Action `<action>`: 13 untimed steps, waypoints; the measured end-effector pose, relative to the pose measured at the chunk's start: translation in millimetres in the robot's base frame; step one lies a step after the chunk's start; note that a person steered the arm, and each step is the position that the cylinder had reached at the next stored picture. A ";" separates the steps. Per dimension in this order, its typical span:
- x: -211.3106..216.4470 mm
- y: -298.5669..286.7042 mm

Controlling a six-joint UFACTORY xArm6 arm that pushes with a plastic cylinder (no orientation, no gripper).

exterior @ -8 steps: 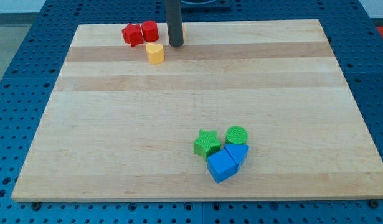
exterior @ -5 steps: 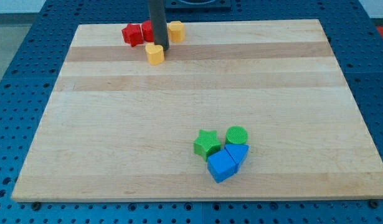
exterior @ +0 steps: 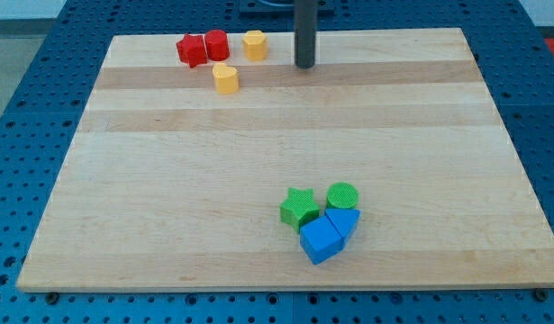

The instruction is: Move red circle closer to yellow heart

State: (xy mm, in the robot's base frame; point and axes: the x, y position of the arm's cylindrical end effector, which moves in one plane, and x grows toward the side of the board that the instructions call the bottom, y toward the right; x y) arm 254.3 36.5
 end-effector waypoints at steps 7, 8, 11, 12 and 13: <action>-62.5 -163.4; -62.5 -161.6; -0.4 -155.1; 9.3 -153.8; 30.2 -149.8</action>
State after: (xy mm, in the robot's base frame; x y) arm 284.6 -113.3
